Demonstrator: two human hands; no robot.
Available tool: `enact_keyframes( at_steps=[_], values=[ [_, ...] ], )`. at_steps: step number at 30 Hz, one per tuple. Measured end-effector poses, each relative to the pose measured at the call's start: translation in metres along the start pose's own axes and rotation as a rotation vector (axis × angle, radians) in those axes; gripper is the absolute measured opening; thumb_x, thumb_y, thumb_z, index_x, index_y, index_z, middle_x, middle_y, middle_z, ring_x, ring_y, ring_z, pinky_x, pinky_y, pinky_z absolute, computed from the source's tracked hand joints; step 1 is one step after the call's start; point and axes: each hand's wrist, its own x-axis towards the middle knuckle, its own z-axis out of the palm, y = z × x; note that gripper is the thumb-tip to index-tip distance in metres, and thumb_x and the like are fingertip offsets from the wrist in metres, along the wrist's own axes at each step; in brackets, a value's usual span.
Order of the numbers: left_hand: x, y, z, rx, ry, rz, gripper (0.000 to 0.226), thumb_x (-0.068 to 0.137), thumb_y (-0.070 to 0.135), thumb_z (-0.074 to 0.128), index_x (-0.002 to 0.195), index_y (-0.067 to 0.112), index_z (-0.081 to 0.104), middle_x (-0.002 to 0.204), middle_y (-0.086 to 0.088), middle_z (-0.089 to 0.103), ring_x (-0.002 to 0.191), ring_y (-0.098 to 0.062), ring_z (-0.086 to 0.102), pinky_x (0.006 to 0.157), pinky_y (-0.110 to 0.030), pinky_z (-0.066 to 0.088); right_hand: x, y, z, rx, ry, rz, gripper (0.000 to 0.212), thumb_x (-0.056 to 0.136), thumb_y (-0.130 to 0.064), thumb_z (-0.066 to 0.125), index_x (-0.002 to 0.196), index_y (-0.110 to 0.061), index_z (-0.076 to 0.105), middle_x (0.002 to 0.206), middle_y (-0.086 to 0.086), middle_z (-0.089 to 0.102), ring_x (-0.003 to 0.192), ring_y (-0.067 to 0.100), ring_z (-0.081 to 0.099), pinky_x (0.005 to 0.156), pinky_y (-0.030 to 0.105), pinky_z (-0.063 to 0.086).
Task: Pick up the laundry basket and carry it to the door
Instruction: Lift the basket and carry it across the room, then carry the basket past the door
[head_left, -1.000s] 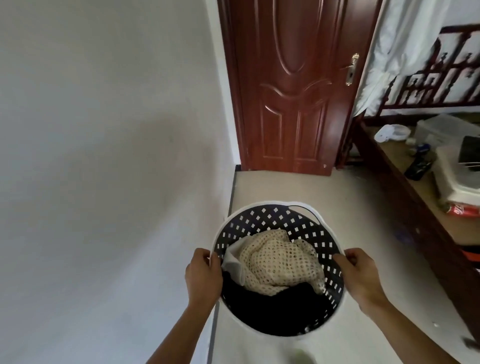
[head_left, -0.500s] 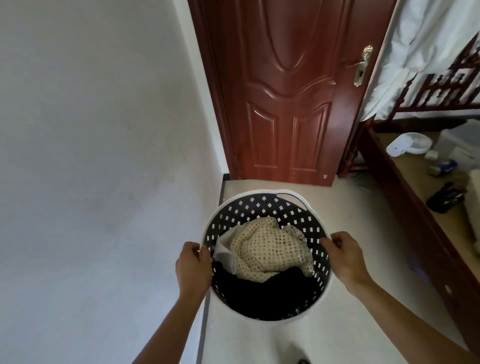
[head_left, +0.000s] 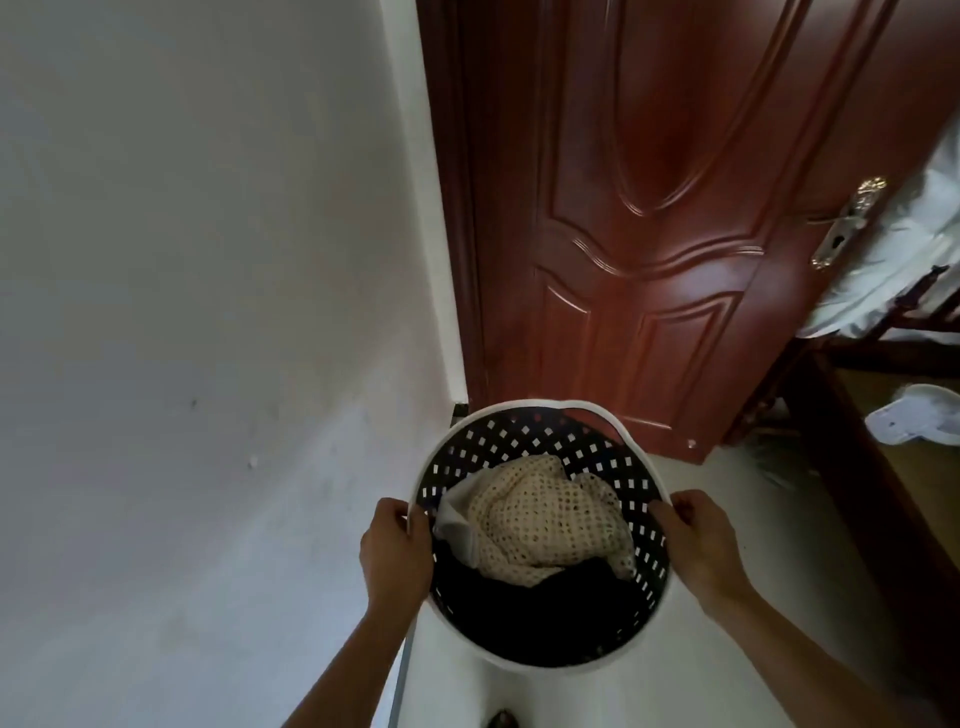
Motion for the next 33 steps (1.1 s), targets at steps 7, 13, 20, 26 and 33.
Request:
enact_keyframes(
  at_steps=[7,13,20,26,33],
  values=[
    [0.098,0.045,0.042,-0.005,0.017,-0.018,0.017,0.092,0.021,0.047,0.089,0.007,0.056,0.065,0.002,0.058,0.061,-0.008,0.052,0.052,-0.022,0.035,0.115,-0.040,0.032,0.027,-0.039,0.018,0.018,0.087,-0.022,0.061,0.079,-0.007,0.057,0.074,0.012,0.064,0.072,0.030,0.061,0.063,0.037,0.045],
    [0.167,0.060,0.095,0.022,0.118,-0.160,0.020,0.091,0.023,0.047,0.087,0.006,0.057,0.066,0.000,0.062,0.062,-0.014,0.055,0.052,-0.025,0.036,0.233,-0.056,0.077,-0.007,-0.210,-0.005,0.019,0.087,-0.021,0.061,0.071,-0.014,0.053,0.073,0.011,0.064,0.073,0.031,0.063,0.073,0.046,0.051],
    [0.219,0.070,0.167,0.028,0.257,-0.405,0.023,0.091,0.025,0.048,0.086,0.005,0.057,0.065,-0.003,0.061,0.066,-0.026,0.057,0.062,-0.036,0.045,0.370,-0.081,0.134,-0.194,-0.457,-0.102,0.014,0.087,-0.021,0.060,0.084,-0.008,0.056,0.076,0.004,0.059,0.072,0.022,0.056,0.063,0.035,0.043],
    [0.253,0.046,0.213,0.003,0.313,-0.557,0.023,0.092,0.026,0.048,0.086,0.005,0.056,0.062,-0.001,0.058,0.063,-0.024,0.056,0.064,-0.040,0.046,0.443,-0.086,0.199,-0.387,-0.595,-0.184,0.009,0.088,-0.015,0.060,0.089,-0.007,0.056,0.079,0.007,0.058,0.076,0.024,0.052,0.064,0.033,0.034],
    [0.315,-0.041,0.293,-0.008,0.232,-0.710,0.024,0.091,0.028,0.047,0.086,0.006,0.054,0.067,-0.003,0.059,0.066,-0.024,0.054,0.060,-0.034,0.039,0.514,-0.013,0.309,-0.639,-0.622,-0.129,0.023,0.088,-0.022,0.056,0.101,-0.002,0.059,0.094,0.016,0.063,0.085,0.027,0.055,0.072,0.032,0.033]
  ],
)
